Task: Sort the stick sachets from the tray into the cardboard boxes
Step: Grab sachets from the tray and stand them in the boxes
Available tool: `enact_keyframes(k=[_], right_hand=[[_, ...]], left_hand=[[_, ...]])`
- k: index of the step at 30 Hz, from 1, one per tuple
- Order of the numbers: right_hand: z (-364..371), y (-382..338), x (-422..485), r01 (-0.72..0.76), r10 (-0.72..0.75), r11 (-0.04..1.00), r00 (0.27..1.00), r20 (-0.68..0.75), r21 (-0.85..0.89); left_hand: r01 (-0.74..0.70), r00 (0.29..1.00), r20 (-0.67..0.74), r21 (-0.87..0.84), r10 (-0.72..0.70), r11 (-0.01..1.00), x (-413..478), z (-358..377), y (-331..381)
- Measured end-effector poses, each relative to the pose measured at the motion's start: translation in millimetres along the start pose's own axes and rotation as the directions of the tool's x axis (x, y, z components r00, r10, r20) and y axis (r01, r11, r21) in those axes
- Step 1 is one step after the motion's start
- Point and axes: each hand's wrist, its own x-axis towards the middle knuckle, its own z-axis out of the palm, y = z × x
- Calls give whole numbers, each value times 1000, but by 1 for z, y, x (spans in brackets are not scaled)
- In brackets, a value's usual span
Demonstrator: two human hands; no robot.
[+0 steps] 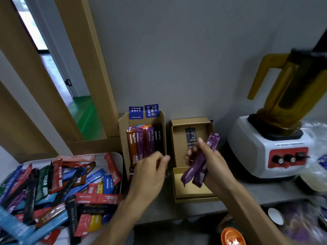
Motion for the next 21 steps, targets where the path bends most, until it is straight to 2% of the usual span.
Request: enact_keyframes(k=[1, 3, 6, 9, 12, 15, 21], right_hand=[[0, 0, -1, 23, -23, 1000, 1000, 12, -19], [4, -1, -3, 49, -47, 996, 998, 42, -71], [12, -1, -4, 55, -46, 986, 997, 59, -157], [13, 2, 0, 60, -62, 974, 998, -4, -218], [8, -3, 3, 94, -112, 957, 993, -48, -274], [2, -7, 6, 105, -126, 945, 991, -47, -310], [9, -11, 8, 133, -155, 905, 988, -23, -405]], left_hand=[[-3, 995, 99, -85, 11, 996, -11, 2, 10], [16, 979, 202, -115, 8, 993, -23, 8, 21], [55, 982, 186, -235, -10, 970, -30, 13, 24], [101, 989, 140, -395, -49, 913, -38, 9, 20], [144, 989, 82, -412, -120, 900, -43, 4, 11], [191, 982, 91, -443, -168, 876, -47, -1, 6], [196, 980, 118, -470, -159, 861, -50, -6, 10]])
